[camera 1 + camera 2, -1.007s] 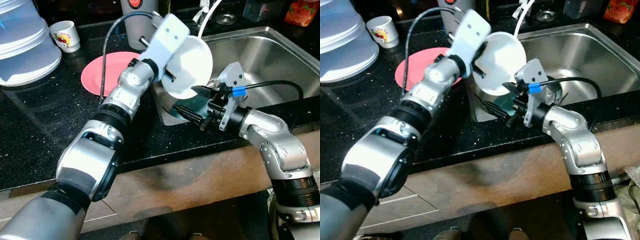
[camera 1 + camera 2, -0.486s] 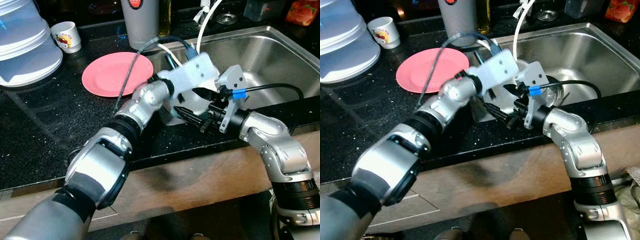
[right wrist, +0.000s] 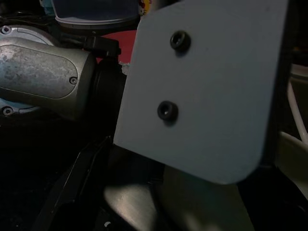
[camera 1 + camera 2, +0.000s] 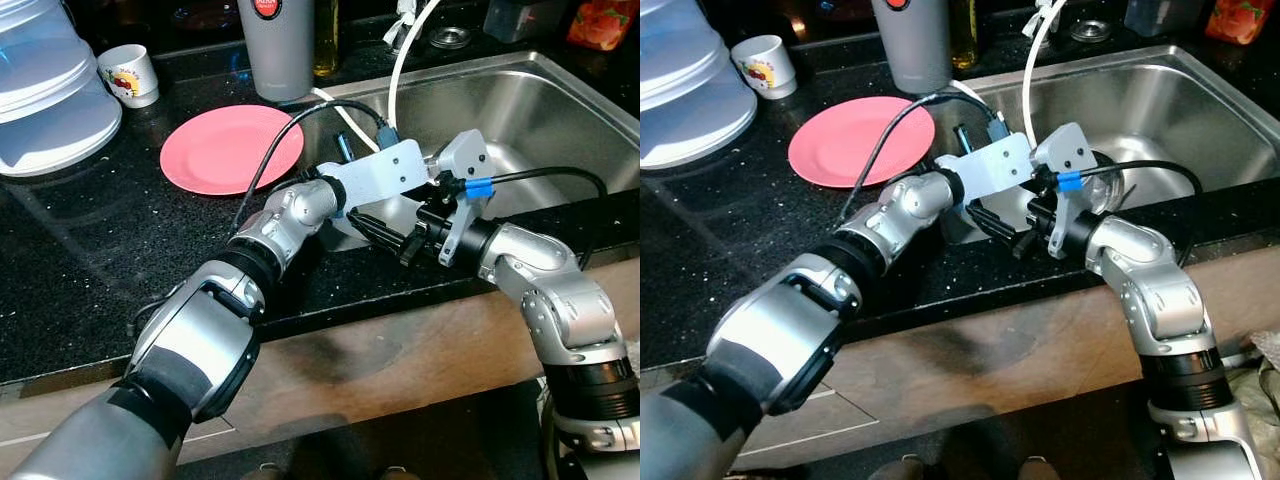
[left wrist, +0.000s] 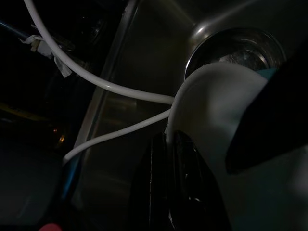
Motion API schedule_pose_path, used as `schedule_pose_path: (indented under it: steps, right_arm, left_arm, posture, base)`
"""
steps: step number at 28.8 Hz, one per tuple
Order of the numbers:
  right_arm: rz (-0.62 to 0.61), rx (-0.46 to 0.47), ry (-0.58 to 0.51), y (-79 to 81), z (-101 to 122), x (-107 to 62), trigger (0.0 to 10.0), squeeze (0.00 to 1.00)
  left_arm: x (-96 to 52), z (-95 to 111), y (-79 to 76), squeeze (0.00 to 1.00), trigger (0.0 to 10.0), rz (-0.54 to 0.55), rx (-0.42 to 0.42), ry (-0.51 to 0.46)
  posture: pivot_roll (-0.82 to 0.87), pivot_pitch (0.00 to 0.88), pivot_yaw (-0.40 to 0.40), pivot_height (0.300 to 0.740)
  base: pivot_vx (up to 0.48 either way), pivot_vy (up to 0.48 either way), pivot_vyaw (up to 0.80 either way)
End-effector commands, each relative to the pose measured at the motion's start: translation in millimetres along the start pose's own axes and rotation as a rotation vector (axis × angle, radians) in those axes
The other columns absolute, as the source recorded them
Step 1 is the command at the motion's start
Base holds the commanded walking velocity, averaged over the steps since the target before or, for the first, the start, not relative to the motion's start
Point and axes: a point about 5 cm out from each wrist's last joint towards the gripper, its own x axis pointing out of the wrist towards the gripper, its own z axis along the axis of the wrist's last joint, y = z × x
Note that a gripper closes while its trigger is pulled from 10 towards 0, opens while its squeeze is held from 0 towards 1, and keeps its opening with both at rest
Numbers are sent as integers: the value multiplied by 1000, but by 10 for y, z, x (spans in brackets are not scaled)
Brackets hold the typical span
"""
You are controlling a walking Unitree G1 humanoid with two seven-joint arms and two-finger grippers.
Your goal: Kitchen organization
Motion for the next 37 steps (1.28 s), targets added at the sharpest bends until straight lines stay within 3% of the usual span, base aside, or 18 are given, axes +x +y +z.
schedule_pose_path:
  steps: [1,5,7,10,11,12,18,19,22,25,26,27,28,31,32,37]
  right_arm:
    - [16,-7,-11,40,36,3,10000,0]
    - [17,-8,-11,44,39,6,10000,0]
    - [18,-8,-11,43,43,8,10000,0]
    - [18,-9,-10,41,44,9,10000,0]
    - [18,-9,-10,40,45,8,10000,0]
    - [18,-10,-9,39,46,9,10000,0]
    - [19,-11,-9,41,50,8,10000,0]
    - [20,-12,-9,42,53,9,10000,0]
    - [20,-12,-9,42,55,10,10000,0]
    - [24,-14,-11,39,62,18,10000,0]
    - [24,-14,-11,39,62,18,10000,0]
    - [35,-13,-14,48,66,44,10000,0]
    - [39,-12,-15,52,67,55,10000,0]
    - [47,-11,-19,65,71,80,10000,0]
    - [59,-9,-23,92,74,111,10000,0]
    - [72,-6,-29,130,79,145,10000,0]
  left_arm:
    - [-21,-76,-2,0,10000,-23,17,36]
    - [-23,-92,-17,0,10000,-41,-6,45]
    - [-26,-104,-29,1000,10000,-53,-21,50]
    - [-29,-112,-25,1000,10000,-48,-24,54]
    - [-32,-120,-8,67,10000,-38,-29,58]
    - [-36,-128,16,0,10000,-25,-37,62]
    - [-56,-140,166,0,10000,40,-123,64]
    - [-81,-135,321,0,10000,95,-205,54]
    - [-93,-130,388,0,10000,118,-234,48]
    - [-209,-93,820,0,10000,254,-367,-3]
    - [-209,-93,820,0,10000,254,-367,-3]
    - [-347,-124,1104,0,10000,352,-488,-35]
    - [-395,-144,1178,0,10000,380,-520,-41]
    - [-472,-204,1263,0,10000,415,-556,-31]
    - [-561,-314,1299,0,10000,439,-552,9]
    - [-708,-512,1321,0,10000,488,-593,76]
  posture:
    - [17,134,99,740]
    - [17,136,98,740]
    - [16,138,96,740]
    - [15,138,95,740]
    - [14,140,94,740]
    - [13,139,94,740]
    - [12,138,93,740]
    - [10,135,89,740]
    - [10,135,89,740]
    - [13,131,79,740]
    - [13,131,79,740]
    - [19,127,65,740]
    - [19,127,65,740]
    - [20,125,61,740]
    - [17,121,59,740]
    - [11,118,52,740]
  base:
    - [0,0,0]
    - [0,0,0]
    - [0,0,0]
    - [0,0,0]
    - [0,0,0]
    - [0,0,0]
    - [0,0,0]
    - [0,0,0]
    - [0,0,0]
    - [0,0,0]
    - [0,0,0]
    - [0,0,0]
    - [0,0,0]
    - [0,0,0]
    - [0,0,0]
    - [0,0,0]
